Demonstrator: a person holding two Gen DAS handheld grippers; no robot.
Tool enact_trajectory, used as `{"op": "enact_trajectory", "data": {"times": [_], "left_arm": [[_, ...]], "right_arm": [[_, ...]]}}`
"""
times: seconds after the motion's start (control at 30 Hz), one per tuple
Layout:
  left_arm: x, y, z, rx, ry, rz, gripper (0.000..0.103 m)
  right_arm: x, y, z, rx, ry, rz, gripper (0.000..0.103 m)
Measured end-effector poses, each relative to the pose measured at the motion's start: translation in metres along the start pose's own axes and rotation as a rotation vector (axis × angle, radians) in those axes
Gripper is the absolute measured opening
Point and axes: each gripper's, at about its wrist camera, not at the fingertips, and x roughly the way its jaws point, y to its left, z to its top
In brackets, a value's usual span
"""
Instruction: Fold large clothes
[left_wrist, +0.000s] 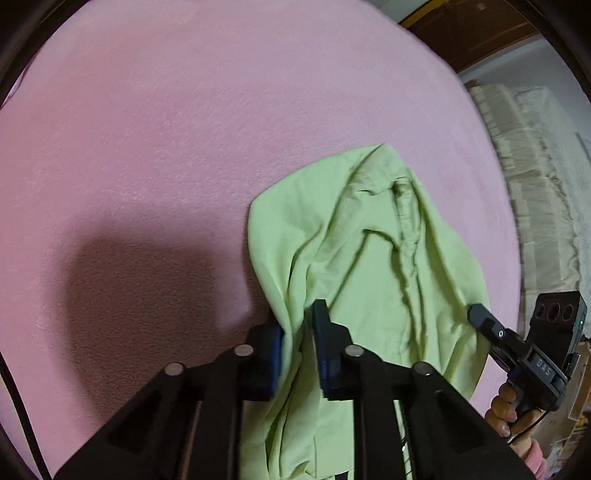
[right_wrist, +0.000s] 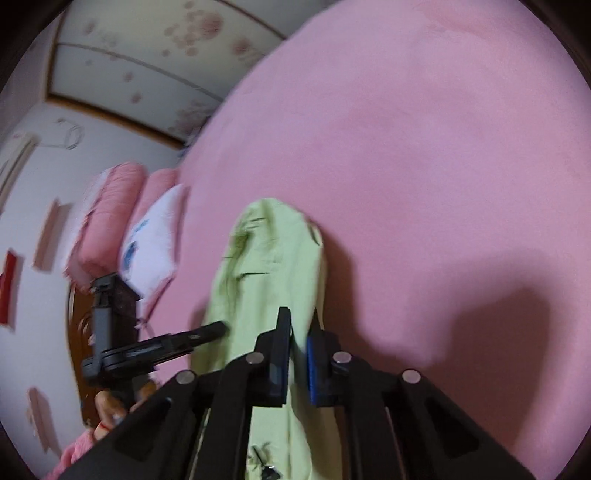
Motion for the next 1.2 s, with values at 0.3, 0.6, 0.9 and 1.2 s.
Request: {"op": "enact_trajectory", "data": {"times": [0.3, 0.6, 0.9, 1.2], "left_arm": [[-0.087, -0.011, -0.03, 0.164, -0.149, -0.348, 0.008], [-0.176, -0.019, -0.113, 0.397, -0.196, -0.341, 0.008], [-0.156, -0.012, -0.192, 0.458, -0.099, -0.052, 0.045], [-0.164, 0.035, -0.245, 0.234, -0.004, 0.191, 0.065]], "right_arm": [[-0.046, 0.078, -0.017, -0.329, 0.056, 0.239, 0.006], [-0.116, 0.108, -0.102, -0.514, 0.072, 0.344, 0.006], [-0.138, 0.065, -0.169, -0.489, 0.098, 0.126, 0.051], [-0.145, 0.031, -0.202, -0.324, 0.201, -0.111, 0.086]]}}
